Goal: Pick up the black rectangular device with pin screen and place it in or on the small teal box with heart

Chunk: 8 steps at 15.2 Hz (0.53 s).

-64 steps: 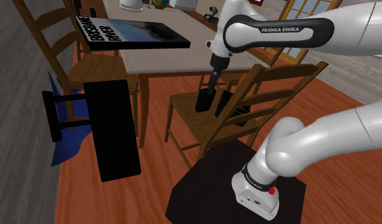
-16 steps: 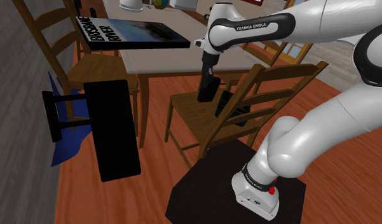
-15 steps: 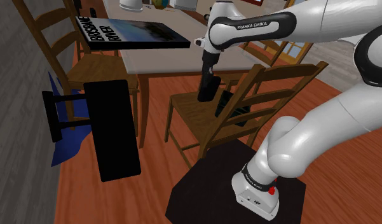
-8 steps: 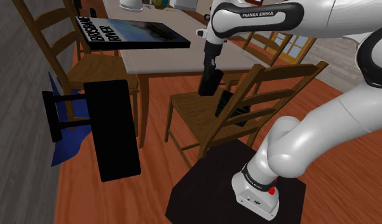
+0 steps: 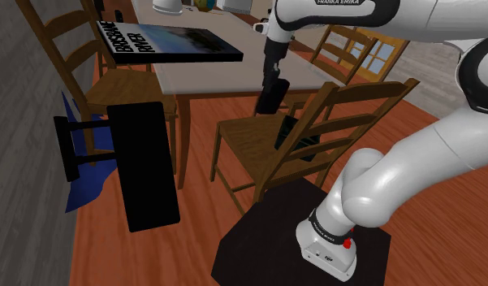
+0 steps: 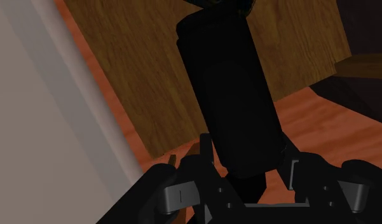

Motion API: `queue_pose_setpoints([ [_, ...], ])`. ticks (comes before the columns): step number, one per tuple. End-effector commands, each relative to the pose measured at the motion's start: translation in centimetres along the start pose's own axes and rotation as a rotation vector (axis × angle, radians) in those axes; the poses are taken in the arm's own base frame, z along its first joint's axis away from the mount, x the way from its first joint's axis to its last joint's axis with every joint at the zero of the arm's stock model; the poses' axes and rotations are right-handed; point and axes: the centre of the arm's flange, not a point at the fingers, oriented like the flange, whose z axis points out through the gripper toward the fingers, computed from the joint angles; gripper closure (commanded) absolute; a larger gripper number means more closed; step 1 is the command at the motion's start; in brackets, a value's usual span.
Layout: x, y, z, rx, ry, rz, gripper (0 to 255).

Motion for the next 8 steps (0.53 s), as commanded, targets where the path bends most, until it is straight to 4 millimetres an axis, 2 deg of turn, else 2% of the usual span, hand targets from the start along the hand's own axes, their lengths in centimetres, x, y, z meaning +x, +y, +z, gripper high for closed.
queue_pose_setpoints([
  [1,0.0,0.0,-1.0,0.000,0.000,0.000,255],
  [2,0.0,0.0,-1.2,0.000,0.000,0.000,255],
  [8,-7.8,0.0,-2.9,0.000,0.000,0.000,255],
])
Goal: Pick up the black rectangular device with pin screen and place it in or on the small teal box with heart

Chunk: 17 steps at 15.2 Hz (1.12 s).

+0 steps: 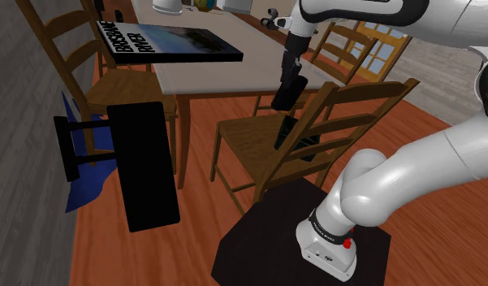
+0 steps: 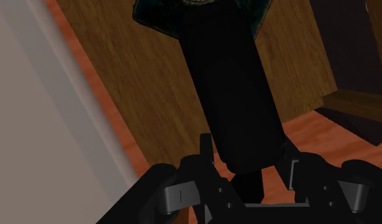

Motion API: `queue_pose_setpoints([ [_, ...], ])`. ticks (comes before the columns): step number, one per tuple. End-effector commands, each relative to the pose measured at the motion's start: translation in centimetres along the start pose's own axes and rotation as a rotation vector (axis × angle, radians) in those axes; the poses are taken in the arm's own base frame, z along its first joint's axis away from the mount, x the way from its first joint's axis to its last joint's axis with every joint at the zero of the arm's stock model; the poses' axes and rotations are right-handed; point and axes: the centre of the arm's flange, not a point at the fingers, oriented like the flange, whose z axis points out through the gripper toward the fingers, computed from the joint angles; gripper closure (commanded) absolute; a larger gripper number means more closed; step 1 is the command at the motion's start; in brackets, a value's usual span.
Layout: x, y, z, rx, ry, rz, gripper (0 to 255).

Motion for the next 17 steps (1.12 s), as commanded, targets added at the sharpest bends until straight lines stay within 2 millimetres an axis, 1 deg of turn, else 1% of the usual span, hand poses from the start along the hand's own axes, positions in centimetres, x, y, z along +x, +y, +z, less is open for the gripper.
queue_pose_setpoints([
  [1,-2.5,0.0,-0.6,0.000,0.000,-0.001,255],
  [7,-10.2,0.0,-2.3,0.000,0.000,-0.001,255],
  [8,-12.3,0.0,-2.7,0.000,0.000,-0.001,255],
  [17,-12.1,-0.1,2.0,0.000,0.000,-0.001,255],
])
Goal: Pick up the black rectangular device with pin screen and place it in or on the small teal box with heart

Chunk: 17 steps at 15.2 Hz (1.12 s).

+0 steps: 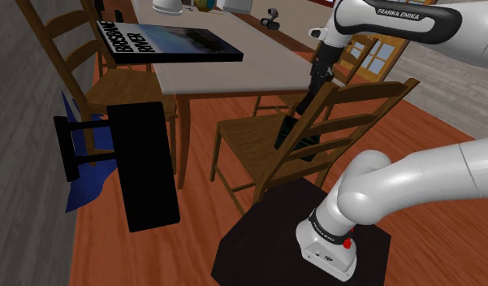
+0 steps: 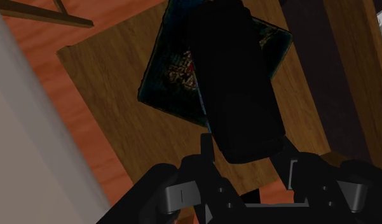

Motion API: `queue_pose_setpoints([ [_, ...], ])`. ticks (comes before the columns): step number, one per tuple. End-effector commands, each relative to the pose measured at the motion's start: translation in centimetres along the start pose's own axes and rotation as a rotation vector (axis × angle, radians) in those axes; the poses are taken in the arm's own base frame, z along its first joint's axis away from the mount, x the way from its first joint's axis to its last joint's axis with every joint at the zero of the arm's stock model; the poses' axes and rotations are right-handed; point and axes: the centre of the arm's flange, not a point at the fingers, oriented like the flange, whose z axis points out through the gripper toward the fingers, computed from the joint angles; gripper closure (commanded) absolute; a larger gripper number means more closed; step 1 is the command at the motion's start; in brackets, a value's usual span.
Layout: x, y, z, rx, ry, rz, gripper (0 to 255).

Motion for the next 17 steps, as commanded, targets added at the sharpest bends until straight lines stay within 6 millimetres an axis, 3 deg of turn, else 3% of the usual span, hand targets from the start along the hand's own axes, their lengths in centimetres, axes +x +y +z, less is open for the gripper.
queue_pose_setpoints([
  [1,0.1,0.1,1.1,-0.001,0.000,0.000,255],
  [13,0.3,0.0,7.5,-0.001,0.000,0.000,255],
  [17,0.3,0.0,7.6,-0.001,0.000,0.000,255],
])
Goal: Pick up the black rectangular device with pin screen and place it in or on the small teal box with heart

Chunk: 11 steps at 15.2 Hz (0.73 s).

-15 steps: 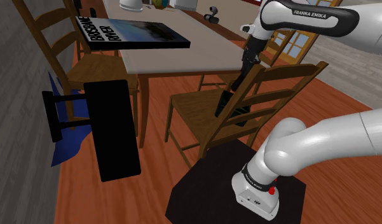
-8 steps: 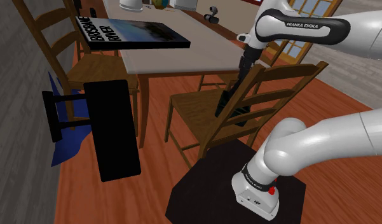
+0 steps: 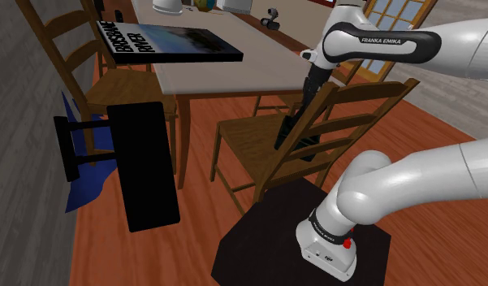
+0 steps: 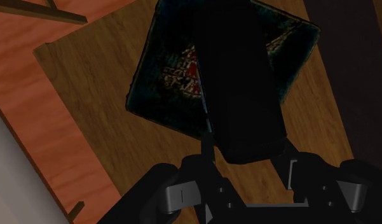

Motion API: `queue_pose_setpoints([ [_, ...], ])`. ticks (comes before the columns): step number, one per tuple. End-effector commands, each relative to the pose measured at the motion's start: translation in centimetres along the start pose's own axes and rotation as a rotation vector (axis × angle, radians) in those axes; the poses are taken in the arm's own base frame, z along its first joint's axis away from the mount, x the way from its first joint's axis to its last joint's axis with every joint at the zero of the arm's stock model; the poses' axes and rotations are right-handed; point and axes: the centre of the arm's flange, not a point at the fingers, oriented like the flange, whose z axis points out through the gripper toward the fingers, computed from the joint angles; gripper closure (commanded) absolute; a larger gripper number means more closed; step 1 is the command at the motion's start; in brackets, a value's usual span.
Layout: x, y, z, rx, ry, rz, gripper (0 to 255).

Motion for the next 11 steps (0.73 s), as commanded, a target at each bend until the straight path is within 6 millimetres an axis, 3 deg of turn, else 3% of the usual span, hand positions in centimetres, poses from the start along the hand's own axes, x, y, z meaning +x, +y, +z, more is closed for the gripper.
queue_pose_setpoints([
  [1,-0.1,0.0,0.4,0.010,-0.004,0.001,255],
  [4,-0.1,0.0,0.4,0.010,-0.004,0.001,255],
  [5,-0.1,0.0,0.5,0.010,-0.004,0.001,0],
  [10,-0.1,0.0,0.4,0.010,-0.004,0.001,0],
  [11,-0.1,0.0,-0.9,0.010,-0.004,0.001,0],
])
